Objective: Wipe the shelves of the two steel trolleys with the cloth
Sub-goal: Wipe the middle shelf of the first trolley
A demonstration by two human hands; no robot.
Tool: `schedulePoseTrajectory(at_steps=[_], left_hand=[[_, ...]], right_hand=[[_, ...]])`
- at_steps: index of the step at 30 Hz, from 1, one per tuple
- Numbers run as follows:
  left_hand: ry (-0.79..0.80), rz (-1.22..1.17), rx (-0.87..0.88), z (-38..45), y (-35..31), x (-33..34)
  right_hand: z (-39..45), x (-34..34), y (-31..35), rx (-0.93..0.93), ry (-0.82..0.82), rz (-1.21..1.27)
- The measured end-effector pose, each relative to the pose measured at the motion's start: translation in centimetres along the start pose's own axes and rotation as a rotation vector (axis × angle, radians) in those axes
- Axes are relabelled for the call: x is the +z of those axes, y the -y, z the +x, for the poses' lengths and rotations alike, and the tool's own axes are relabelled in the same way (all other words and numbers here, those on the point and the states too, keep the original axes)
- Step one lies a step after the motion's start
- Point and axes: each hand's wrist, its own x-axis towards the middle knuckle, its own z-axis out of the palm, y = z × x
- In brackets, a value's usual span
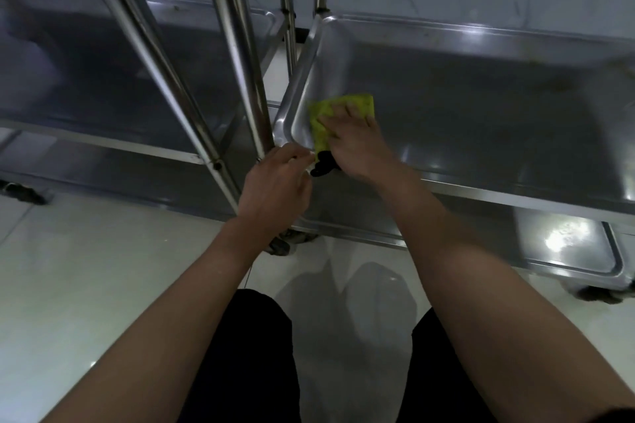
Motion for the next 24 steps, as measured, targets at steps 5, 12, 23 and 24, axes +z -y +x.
schedulePoseTrajectory(at_steps=[5,12,23,24], left_hand=[[0.019,-0.006,0.016,0.0,0.6,-0.3],[0.085,0.033,-0.088,-0.3,-0.2,-0.3],[0.165,0.132,0.021,3.6,-6.6,0.8],[0.189,0.117,0.04,4.2,-7.7,1.4]], right_hand=[[3.2,0.5,1.1,-0.122,0.06,-0.092],[3.0,0.7,1.1,-0.148,0.051,-0.071],[-4.8,-1.7,-8.3,0.112,-0.025,0.02],[-5.6,-2.0,-9.2,0.135,-0.028,0.023]])
